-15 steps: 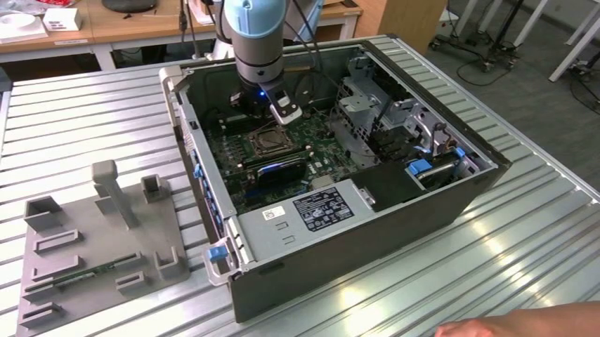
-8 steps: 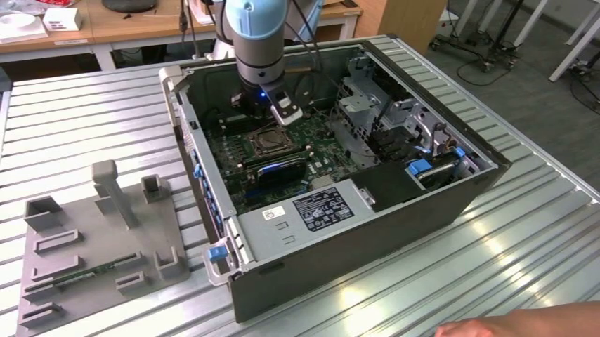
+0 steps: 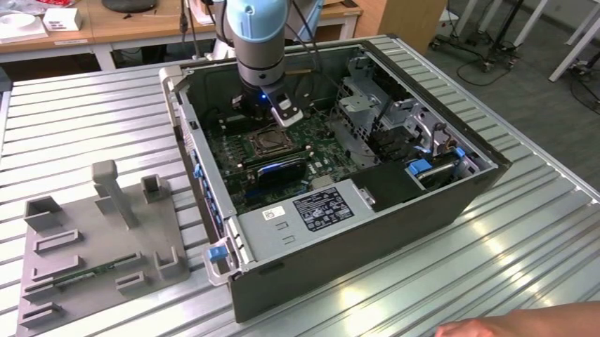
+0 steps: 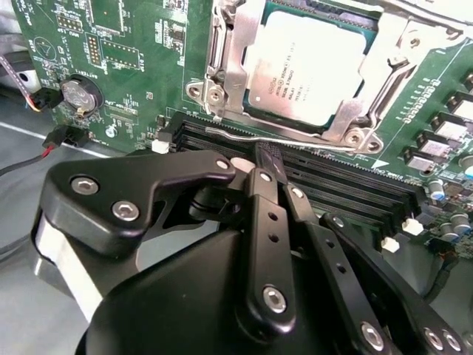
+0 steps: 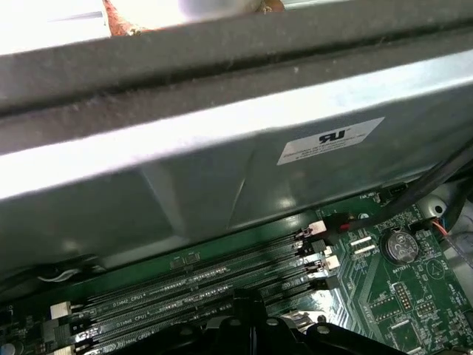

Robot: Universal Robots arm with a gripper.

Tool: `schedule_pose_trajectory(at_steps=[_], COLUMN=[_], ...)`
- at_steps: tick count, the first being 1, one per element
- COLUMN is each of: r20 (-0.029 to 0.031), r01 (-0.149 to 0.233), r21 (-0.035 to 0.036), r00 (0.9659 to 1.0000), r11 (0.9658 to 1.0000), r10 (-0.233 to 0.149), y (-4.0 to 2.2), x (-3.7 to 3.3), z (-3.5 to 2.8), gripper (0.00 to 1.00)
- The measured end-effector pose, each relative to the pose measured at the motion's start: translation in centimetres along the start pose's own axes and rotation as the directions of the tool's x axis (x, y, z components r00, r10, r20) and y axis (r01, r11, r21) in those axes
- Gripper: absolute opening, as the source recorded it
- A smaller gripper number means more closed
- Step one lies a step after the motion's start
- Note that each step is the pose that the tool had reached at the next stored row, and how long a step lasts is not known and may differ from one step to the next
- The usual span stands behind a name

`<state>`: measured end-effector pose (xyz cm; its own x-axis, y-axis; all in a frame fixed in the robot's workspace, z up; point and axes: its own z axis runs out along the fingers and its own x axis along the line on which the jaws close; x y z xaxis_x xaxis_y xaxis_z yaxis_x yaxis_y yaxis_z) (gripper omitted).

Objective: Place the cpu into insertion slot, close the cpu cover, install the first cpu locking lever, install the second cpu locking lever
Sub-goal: 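Install the first cpu locking lever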

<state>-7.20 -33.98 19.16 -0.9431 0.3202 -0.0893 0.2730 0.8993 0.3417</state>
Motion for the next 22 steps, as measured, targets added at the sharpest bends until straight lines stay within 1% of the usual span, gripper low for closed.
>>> schedule_pose_trajectory(at_steps=[11,15,17,19,21,22], r20=[-0.0002,-0.0003,-0.0003,0.0003,0.0005,0.0002], r01=[0.000,0.000,0.000,0.000,0.000,0.000], r21=[0.0011,0.0011,0.0013,-0.0005,-0.0022,-0.0008], r00=[1.0000,1.0000,1.0000,1.0000,1.0000,1.0000], r11=[1.0000,1.0000,1.0000,1.0000,1.0000,1.0000], r10=[0.000,0.000,0.000,0.000,0.000,0.000], y=[-0.52,-0.55,-0.52,-0.45,-0.31,-0.24], x=[-0.01,-0.01,-0.02,-0.04,-0.07,-0.09], z=[0.66,0.67,0.62,0.50,0.25,0.02], gripper=[0.11,0.11,0.11,0.11,0.11,0.11])
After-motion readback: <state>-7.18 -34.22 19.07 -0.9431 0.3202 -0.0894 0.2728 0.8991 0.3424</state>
